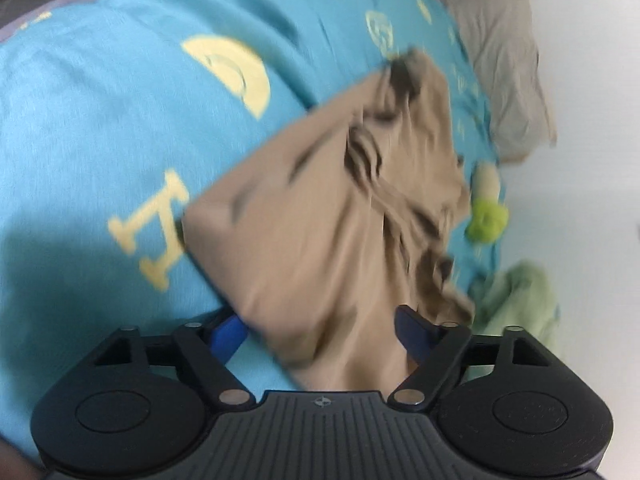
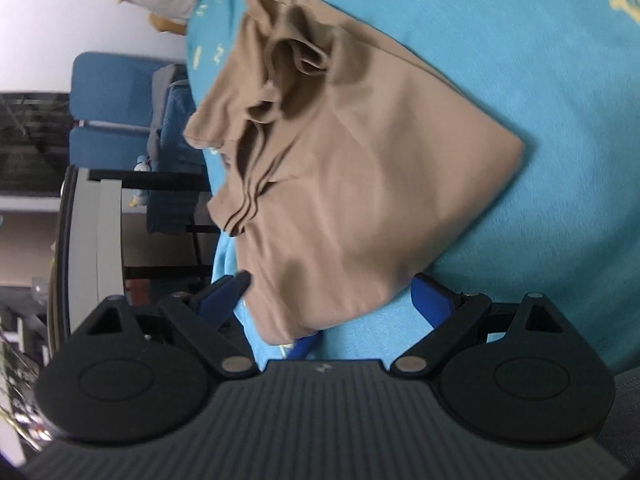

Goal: Fold clothes

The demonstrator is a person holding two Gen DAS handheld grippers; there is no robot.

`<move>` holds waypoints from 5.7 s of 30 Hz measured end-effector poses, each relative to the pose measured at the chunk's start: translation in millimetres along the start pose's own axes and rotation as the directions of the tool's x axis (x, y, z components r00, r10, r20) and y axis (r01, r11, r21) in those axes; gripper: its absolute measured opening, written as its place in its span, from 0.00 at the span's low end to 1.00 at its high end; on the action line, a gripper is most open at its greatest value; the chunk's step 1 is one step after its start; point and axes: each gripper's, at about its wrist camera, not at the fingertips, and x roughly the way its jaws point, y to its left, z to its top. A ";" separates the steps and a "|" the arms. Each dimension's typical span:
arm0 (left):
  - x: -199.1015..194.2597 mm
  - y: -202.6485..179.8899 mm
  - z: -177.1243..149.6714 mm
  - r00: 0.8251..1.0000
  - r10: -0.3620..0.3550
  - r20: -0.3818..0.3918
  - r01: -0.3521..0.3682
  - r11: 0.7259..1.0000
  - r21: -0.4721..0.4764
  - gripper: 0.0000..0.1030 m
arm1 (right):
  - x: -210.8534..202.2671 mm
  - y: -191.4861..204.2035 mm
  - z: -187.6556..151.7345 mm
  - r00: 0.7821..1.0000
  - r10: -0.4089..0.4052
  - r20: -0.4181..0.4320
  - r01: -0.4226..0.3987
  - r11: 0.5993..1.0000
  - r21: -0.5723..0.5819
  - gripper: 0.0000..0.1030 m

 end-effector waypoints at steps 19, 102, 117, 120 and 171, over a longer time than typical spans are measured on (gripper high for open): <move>-34.2 -2.6 -3.5 0.958 -0.224 0.181 0.226 0.974 0.008 0.09 | 10.3 -23.3 6.8 0.992 0.115 0.050 -0.122 0.976 0.178 0.91; 26.2 -82.9 60.5 0.975 0.071 0.212 -0.165 0.868 0.468 0.48 | 19.1 53.5 96.2 0.984 -0.115 0.136 0.142 0.968 -0.208 0.19; 23.0 -102.1 20.0 0.929 0.117 0.352 -0.346 0.614 0.709 0.81 | 9.0 84.1 56.4 0.957 -0.061 0.284 0.224 0.777 -0.588 0.64; 41.0 -95.1 22.1 0.927 0.173 0.333 -0.369 0.582 0.725 0.81 | 33.8 76.9 61.4 0.940 -0.156 0.303 0.316 0.728 -0.608 0.56; -17.3 -9.3 -21.4 0.988 0.052 -0.142 -0.012 0.964 0.267 0.83 | 1.7 55.8 10.2 0.937 -0.234 0.259 0.343 0.753 -0.562 0.55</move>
